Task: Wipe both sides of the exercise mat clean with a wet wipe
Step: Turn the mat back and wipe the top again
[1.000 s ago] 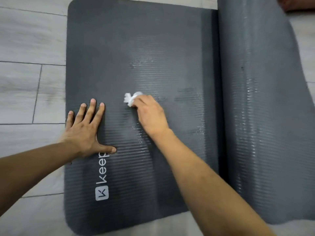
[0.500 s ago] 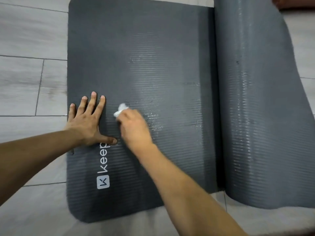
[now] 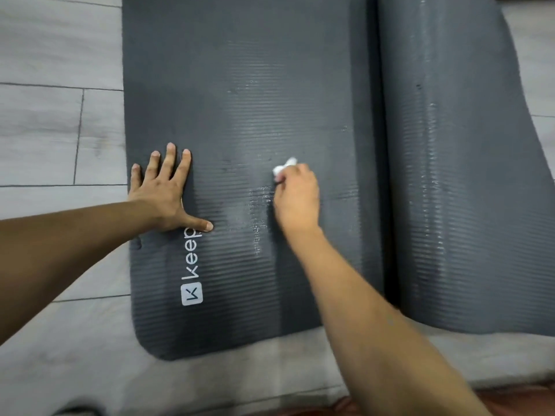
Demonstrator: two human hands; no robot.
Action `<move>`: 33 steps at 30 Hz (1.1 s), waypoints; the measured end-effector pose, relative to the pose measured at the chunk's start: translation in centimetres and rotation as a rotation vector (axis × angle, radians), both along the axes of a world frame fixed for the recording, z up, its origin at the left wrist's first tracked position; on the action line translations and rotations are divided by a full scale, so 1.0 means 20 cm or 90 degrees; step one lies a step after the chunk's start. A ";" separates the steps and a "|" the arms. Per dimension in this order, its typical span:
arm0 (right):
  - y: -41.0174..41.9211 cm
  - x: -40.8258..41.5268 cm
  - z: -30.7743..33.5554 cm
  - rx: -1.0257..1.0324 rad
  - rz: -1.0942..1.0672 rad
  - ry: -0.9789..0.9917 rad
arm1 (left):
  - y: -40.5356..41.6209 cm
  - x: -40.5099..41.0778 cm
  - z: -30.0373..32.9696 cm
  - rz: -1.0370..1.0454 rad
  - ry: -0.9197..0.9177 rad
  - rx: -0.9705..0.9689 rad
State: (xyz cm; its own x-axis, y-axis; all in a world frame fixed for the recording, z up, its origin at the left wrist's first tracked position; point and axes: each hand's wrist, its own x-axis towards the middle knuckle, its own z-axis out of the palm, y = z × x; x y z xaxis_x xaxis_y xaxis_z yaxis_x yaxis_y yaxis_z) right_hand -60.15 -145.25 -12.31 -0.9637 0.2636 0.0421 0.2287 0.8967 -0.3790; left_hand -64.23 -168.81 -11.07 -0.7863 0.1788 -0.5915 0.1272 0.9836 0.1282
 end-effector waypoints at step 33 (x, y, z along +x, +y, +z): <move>0.50 0.38 -0.07 0.203 -0.063 -0.086 | -0.01 0.50 -0.06 -0.067 0.041 0.091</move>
State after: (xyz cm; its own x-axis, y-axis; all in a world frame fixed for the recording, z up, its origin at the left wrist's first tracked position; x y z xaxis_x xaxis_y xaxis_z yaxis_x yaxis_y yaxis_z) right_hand -52.51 -135.24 -13.65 -0.9368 0.3497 0.0115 0.3489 0.9361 -0.0449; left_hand -54.23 -168.93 -12.36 -0.7945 0.3408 -0.5027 0.2407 0.9366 0.2545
